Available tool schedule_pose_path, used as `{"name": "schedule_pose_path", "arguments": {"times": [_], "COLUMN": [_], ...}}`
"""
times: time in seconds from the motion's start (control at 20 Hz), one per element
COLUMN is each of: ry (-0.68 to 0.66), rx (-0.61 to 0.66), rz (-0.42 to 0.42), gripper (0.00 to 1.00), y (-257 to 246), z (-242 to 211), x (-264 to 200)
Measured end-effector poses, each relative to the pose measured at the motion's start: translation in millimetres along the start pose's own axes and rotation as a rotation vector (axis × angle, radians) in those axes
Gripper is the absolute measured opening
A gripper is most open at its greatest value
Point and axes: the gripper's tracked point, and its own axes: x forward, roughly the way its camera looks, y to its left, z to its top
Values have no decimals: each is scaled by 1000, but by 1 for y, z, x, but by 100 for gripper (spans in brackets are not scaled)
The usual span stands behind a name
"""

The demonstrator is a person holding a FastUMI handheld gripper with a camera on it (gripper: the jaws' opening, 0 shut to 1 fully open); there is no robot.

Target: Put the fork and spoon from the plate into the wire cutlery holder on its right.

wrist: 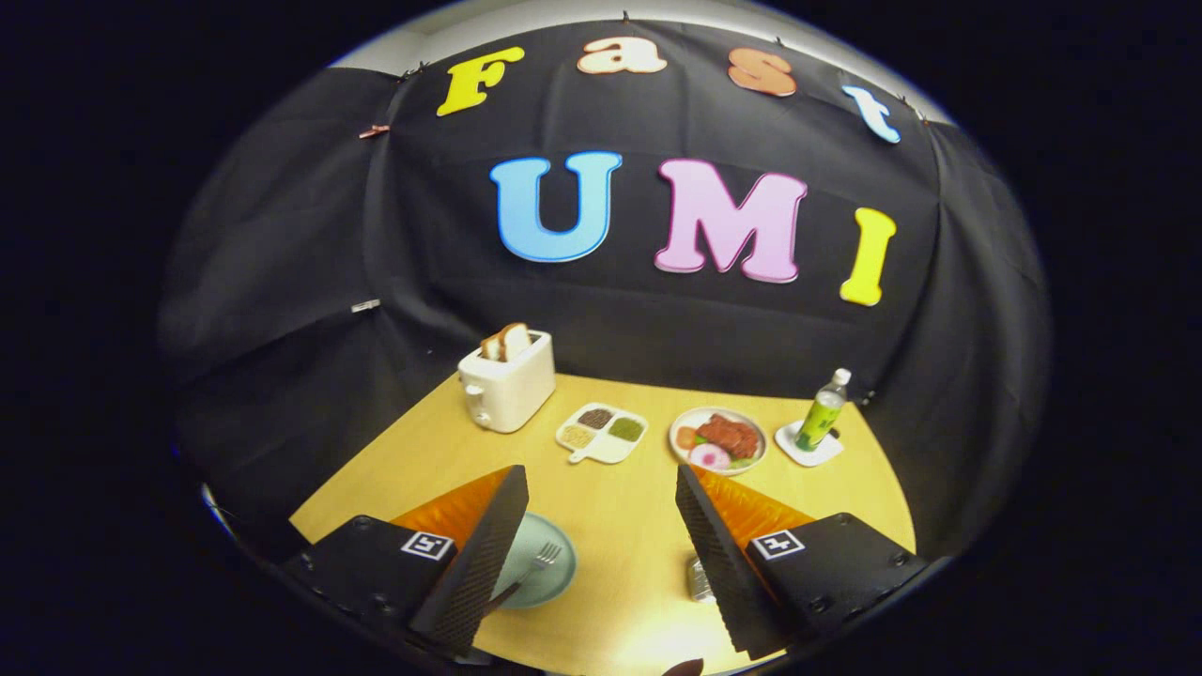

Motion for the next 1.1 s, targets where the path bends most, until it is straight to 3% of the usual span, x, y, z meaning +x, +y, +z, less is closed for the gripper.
{"name": "schedule_pose_path", "arguments": {"times": [0.35,0.45,0.6,0.85,0.9,1.1], "ry": [433,499,588,721,742,798], "rx": [202,203,183,189,187,159], "rz": [43,26,3,-64,-85,-114], "gripper": [95,82,72,72,52,52], "y": [48,57,70,77,75,80], "z": [-111,-136,-172,-226,-235,-259], "x": [24,33,47,73,78,92]}}
